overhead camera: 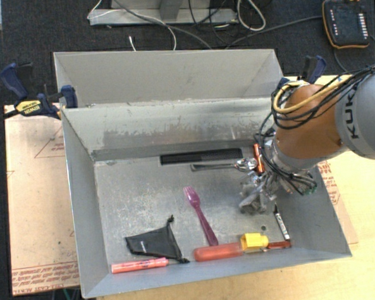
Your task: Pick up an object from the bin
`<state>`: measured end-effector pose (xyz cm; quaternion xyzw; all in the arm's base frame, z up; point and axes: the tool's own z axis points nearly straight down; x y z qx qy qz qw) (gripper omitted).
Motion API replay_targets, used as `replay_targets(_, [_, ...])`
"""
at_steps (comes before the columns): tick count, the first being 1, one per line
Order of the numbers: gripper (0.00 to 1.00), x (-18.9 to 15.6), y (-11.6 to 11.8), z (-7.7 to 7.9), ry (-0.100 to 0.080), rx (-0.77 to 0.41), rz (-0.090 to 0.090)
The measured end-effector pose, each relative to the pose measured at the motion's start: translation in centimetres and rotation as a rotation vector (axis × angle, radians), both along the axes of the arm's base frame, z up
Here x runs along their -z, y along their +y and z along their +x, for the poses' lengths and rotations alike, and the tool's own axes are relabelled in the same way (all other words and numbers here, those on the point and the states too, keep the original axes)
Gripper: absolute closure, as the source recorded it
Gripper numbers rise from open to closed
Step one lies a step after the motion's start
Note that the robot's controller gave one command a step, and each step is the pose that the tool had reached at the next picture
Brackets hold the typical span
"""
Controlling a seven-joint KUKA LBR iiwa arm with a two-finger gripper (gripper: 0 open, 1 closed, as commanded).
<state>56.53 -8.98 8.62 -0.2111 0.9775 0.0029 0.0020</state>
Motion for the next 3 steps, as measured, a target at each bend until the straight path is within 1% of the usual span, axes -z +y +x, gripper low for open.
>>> replay_targets(2, [1.00,-3.7,0.1,0.1,-0.004,0.002,0.001])
replay_targets(3, [1.00,-8.1,0.2,0.0,0.002,0.004,0.003])
